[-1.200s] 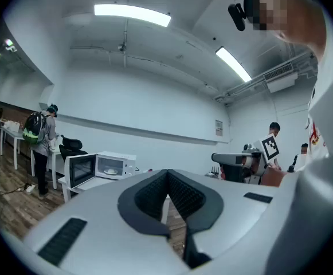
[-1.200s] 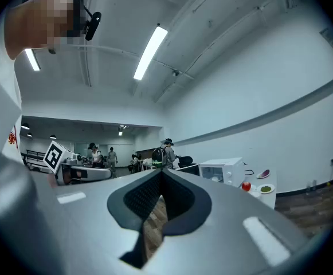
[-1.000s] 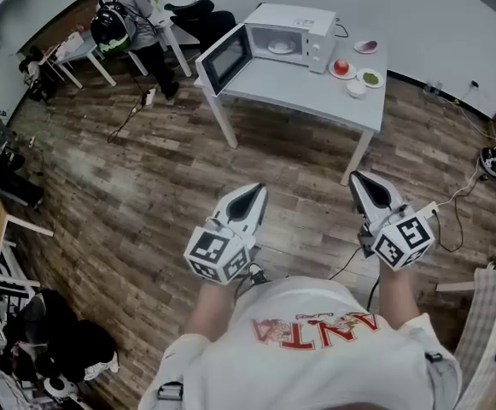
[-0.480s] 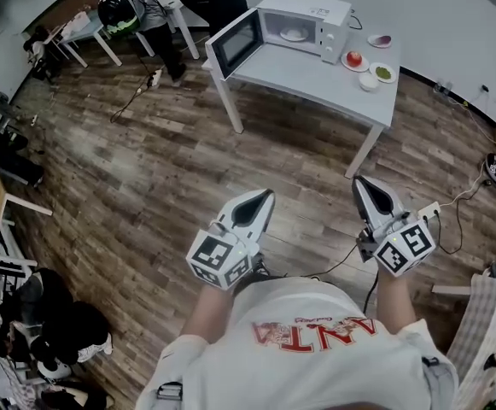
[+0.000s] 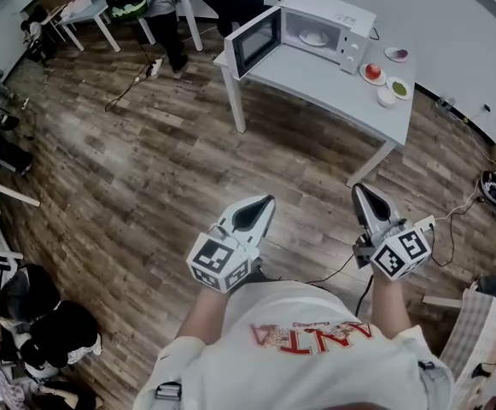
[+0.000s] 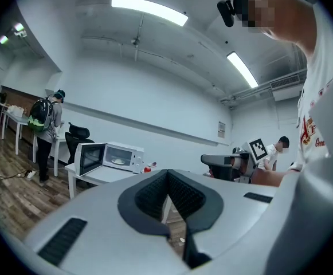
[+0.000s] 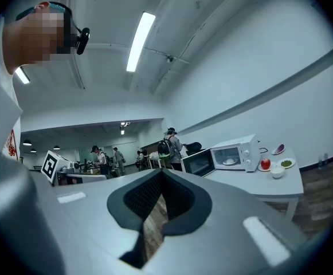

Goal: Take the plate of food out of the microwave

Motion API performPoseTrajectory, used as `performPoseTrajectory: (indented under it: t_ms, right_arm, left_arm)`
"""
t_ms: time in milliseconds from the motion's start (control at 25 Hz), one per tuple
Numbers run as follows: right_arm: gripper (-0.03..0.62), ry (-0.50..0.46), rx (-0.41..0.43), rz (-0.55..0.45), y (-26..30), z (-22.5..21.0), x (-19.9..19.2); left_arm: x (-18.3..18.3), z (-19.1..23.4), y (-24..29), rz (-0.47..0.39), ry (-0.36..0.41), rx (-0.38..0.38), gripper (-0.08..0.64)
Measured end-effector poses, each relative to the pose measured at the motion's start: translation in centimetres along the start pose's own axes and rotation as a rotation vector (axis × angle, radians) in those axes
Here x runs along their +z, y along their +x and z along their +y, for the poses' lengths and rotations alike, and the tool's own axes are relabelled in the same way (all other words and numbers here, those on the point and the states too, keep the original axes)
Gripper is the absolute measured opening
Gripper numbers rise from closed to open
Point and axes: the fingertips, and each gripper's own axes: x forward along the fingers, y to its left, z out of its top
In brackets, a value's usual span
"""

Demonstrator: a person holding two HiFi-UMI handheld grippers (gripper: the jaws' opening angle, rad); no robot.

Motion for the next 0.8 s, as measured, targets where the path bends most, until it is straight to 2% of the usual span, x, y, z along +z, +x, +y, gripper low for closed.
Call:
performPoseTrajectory:
  t_ms: [200,400,640,800]
  right_arm:
    - [0.003,-0.024,-0.018,0.018,6.4,1.9,0.0]
    - [0.003,-0.038,-0.037,0.042,10.7,3.6,-0.8]
    - [0.003,-0.028,-0.046,0.078,14.2,4.3,-1.4]
    - [0.003,-0.064,-0.024,0.097,16.5,4.6,-1.1]
  left_arm:
    - [0.6,6.5,-1.2,-0.002,-0.057,-0.027,0.009]
    - [0.8,11.2,-1.9,0.012,-0.062,-0.035,0.009]
    - [0.9,13.4,-2.5,0.0,-0.08,-0.085,0.009]
    - [1.0,15.3,-1.8,-0.007,-0.097,-0.09,0.009]
